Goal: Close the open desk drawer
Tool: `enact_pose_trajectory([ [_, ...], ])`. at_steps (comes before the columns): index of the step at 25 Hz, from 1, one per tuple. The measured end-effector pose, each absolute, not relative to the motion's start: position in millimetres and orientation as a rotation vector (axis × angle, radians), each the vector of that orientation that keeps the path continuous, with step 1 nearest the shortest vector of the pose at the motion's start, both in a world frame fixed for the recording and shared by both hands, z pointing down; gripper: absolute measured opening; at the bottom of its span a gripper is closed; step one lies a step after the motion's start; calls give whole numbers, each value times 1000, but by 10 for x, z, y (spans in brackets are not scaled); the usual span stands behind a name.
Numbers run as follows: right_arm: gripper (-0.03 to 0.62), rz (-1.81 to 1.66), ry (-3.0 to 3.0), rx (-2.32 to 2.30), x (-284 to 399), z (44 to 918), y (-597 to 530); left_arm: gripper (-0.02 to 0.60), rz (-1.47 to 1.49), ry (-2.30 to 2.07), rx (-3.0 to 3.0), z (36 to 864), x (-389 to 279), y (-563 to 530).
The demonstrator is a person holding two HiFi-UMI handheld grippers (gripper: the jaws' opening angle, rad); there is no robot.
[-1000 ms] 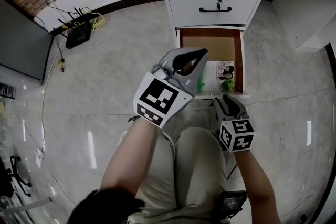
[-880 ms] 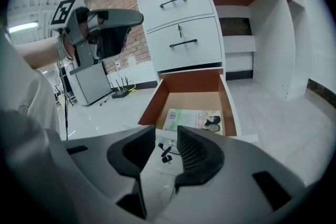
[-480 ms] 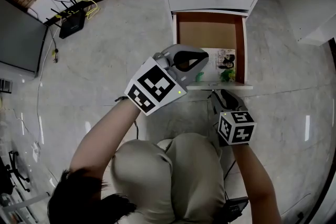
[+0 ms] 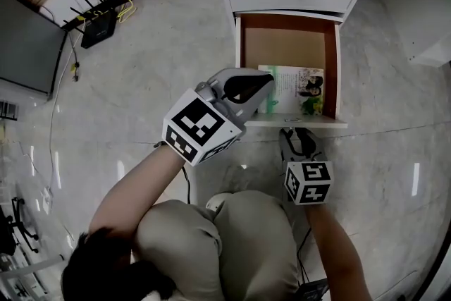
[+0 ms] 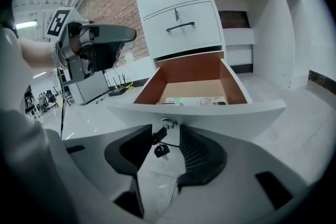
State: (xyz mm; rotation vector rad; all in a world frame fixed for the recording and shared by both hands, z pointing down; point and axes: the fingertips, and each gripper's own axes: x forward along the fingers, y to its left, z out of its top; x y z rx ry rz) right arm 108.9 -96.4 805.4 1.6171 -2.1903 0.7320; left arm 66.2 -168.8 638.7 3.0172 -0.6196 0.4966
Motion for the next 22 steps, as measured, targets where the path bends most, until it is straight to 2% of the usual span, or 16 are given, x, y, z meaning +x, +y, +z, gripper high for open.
enact_pose_trajectory([
  [22,153,776,-2153,1748,1173,7957,-1030,5,426,-611,3027,6344,678,-1689],
])
